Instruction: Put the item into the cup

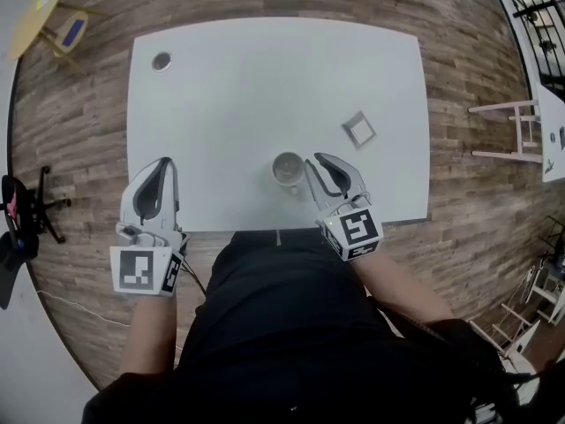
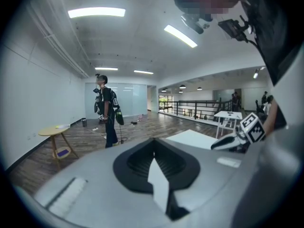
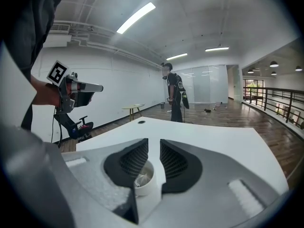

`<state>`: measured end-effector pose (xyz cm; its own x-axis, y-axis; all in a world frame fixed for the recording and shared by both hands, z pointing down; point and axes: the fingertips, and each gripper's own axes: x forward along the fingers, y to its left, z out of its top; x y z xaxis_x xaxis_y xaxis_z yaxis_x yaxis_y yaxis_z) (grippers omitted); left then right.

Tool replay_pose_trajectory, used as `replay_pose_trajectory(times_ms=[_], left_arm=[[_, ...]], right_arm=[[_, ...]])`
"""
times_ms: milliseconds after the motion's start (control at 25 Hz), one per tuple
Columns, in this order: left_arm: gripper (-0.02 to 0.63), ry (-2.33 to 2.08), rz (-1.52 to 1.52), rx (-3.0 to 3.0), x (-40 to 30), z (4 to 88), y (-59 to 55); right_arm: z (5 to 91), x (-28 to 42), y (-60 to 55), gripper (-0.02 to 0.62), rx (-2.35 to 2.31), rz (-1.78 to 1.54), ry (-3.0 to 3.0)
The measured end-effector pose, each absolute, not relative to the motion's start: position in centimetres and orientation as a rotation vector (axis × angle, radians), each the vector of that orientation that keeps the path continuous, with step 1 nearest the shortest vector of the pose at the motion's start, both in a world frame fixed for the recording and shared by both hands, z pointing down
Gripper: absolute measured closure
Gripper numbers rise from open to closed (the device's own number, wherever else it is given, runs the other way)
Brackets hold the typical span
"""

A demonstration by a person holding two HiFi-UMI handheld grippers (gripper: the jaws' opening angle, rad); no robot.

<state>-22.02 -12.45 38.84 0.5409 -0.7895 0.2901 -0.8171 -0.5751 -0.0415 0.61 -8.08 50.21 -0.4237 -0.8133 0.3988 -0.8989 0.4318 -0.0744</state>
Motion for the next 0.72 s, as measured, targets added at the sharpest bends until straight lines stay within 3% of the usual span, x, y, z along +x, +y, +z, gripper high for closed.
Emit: replay_pose_trajectory(times_ms=[720], left_arm=[[0.607,-1.304,0.371,2.778,-19.0,37.7,-13.7]], right_arm=[[46.9,5.1,-8.2,0.512,1.674,0.305,-2.33]])
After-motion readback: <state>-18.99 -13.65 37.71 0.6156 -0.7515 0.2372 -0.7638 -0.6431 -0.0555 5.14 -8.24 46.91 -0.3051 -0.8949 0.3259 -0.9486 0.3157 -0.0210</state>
